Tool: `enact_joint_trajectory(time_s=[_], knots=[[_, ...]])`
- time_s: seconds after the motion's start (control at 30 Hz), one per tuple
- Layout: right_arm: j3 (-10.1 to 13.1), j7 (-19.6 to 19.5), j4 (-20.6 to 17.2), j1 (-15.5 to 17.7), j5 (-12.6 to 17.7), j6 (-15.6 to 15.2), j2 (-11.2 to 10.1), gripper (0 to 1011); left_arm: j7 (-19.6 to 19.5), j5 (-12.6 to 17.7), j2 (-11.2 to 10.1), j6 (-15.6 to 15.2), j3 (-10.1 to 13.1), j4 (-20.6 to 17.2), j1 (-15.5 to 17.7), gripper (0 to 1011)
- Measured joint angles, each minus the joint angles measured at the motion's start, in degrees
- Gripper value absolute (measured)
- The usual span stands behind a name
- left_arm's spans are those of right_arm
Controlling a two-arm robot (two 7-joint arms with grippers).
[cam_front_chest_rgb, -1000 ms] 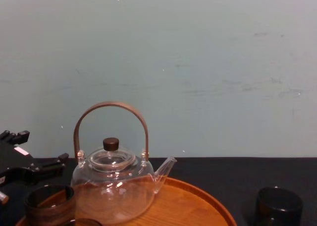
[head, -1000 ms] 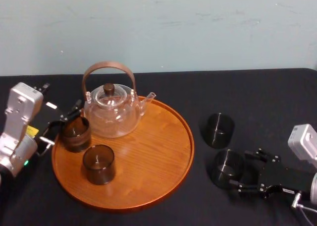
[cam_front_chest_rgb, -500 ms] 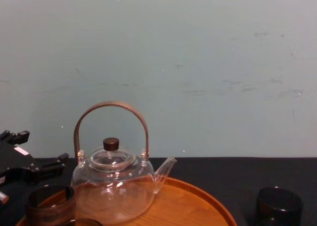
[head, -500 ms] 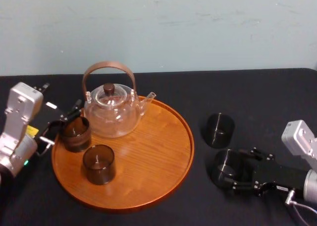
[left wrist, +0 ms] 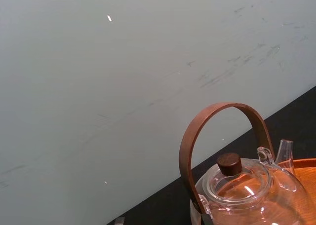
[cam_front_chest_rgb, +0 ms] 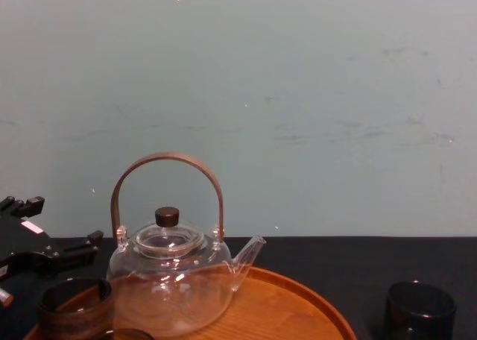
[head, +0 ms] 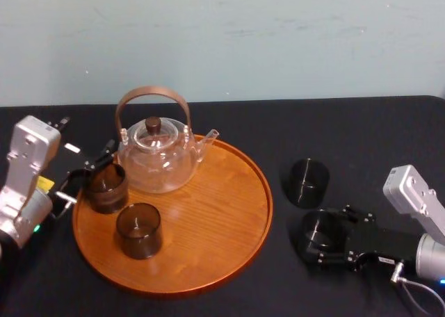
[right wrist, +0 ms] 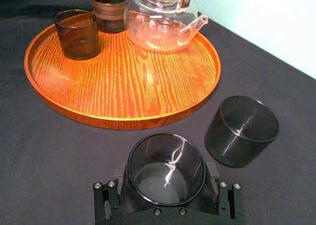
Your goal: Pick up the glass from the table and place it on the tray.
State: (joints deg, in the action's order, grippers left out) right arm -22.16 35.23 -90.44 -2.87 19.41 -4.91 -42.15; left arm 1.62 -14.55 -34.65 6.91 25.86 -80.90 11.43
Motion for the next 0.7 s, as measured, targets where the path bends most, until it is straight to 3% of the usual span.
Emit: enact_joint_trajectory(time_s=[0.37,0.7], knots=[[-1.51,-0.37,1.02,-1.8,-1.0,-0.13,0.99,1002,0.0,0.0,0.0,0.0,0.0,0.0,0.0,1001],[-1.4,-0.37,1.02,-1.73,-0.93,-0.12,0.91,1002,0.0,0.0,0.0,0.0,0.0,0.0,0.0,1001]])
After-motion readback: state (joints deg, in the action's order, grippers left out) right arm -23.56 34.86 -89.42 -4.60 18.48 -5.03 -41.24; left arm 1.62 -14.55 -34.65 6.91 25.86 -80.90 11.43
